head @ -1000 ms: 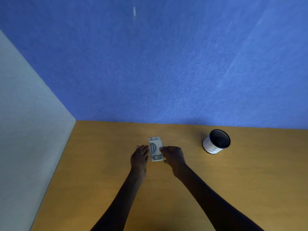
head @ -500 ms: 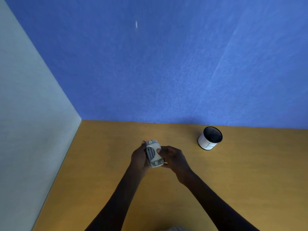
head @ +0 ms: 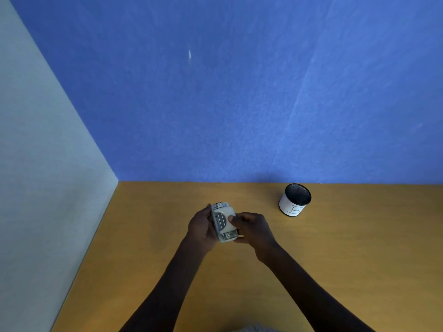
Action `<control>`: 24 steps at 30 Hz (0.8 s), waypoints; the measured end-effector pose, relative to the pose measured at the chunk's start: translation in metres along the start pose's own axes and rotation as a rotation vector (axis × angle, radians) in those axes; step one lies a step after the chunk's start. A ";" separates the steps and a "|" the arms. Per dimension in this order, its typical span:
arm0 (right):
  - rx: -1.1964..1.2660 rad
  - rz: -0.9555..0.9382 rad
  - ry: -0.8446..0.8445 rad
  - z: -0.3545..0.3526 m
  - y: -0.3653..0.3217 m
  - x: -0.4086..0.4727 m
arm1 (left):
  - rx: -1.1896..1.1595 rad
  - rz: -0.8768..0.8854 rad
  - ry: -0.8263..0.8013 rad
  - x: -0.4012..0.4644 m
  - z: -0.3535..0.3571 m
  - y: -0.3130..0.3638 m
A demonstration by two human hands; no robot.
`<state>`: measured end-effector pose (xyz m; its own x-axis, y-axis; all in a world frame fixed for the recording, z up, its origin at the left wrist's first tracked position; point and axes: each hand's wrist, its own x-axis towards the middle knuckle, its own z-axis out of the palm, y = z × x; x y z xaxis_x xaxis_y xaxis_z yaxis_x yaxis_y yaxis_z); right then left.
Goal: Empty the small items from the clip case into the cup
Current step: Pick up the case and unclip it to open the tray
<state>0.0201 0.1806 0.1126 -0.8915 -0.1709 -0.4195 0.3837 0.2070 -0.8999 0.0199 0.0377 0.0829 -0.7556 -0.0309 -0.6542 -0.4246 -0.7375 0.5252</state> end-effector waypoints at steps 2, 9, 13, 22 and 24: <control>0.012 -0.001 -0.004 -0.002 -0.001 -0.001 | -0.009 -0.007 -0.005 -0.003 0.002 0.001; 0.041 0.015 0.005 -0.004 0.001 -0.003 | -0.063 -0.067 -0.036 -0.007 0.003 0.003; 0.072 0.024 0.024 -0.004 0.001 -0.002 | -0.067 -0.044 -0.067 -0.009 0.006 0.001; 0.143 0.012 0.105 -0.009 -0.014 0.013 | -0.137 0.072 -0.172 -0.020 0.007 -0.012; 0.146 0.002 0.124 -0.010 -0.018 0.016 | -0.120 0.088 -0.234 -0.024 0.005 -0.017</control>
<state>-0.0037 0.1833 0.1233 -0.9100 -0.0485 -0.4119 0.4087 0.0637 -0.9104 0.0426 0.0540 0.0921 -0.8877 0.0475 -0.4580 -0.3001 -0.8141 0.4971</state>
